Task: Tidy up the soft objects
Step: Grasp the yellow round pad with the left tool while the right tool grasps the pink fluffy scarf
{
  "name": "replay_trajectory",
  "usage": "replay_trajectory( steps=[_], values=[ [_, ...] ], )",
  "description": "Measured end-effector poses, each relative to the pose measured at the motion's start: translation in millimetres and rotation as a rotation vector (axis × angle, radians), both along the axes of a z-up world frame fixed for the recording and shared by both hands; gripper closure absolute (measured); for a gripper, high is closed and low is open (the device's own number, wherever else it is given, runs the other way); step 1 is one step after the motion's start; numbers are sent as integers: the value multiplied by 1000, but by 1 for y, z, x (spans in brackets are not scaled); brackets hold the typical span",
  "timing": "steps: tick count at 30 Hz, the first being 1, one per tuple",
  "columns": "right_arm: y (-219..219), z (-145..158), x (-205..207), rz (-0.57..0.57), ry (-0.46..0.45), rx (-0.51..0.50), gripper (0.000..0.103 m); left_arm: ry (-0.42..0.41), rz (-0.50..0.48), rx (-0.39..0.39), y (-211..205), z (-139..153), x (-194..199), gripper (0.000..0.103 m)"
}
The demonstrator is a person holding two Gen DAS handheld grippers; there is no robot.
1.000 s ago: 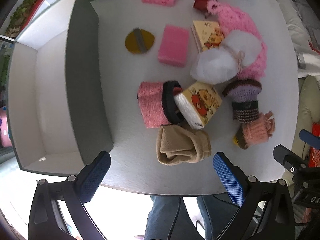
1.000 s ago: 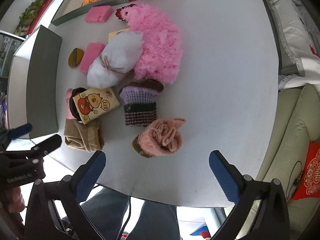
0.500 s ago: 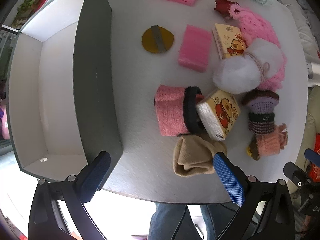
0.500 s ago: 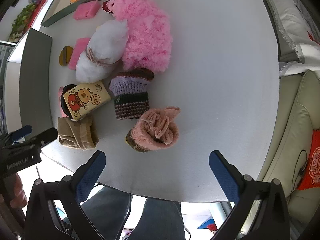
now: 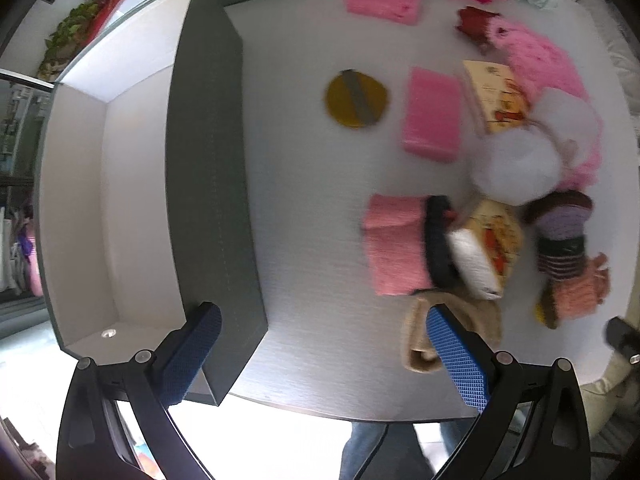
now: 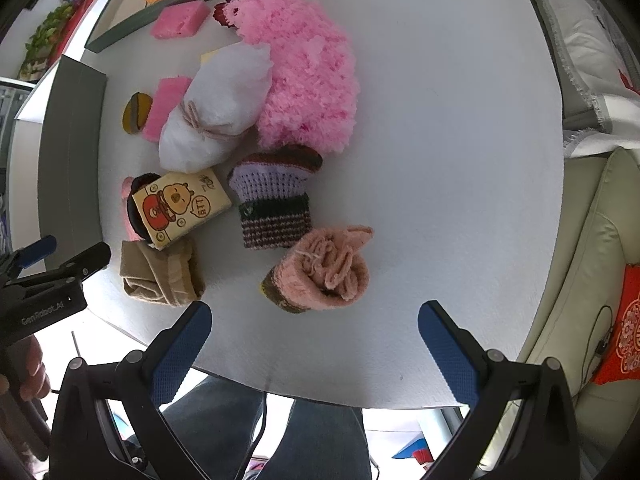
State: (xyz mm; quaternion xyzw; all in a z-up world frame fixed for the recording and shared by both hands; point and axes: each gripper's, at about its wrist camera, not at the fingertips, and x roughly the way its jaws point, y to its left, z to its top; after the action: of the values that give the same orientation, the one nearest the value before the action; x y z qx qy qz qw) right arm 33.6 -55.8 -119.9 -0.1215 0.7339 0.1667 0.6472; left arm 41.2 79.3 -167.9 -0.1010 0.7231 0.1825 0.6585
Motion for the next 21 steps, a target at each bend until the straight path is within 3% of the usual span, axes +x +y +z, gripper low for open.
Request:
replay_trajectory(
  steps=[3, 8, 15, 21],
  values=[
    [4, 2, 5, -6, -2, 7, 0, 16, 30, 13, 17, -3, -1, 0],
    [6, 5, 23, -57, 1, 54, 0, -40, 48, -12, 23, 9, 17, 0],
    [18, 5, 42, -92, 15, 94, 0, -76, 78, 11, 28, 10, 74, 0],
    [21, 6, 64, -113, -44, 65, 0, -71, 99, 58, 46, -9, 120, 0]
  ],
)
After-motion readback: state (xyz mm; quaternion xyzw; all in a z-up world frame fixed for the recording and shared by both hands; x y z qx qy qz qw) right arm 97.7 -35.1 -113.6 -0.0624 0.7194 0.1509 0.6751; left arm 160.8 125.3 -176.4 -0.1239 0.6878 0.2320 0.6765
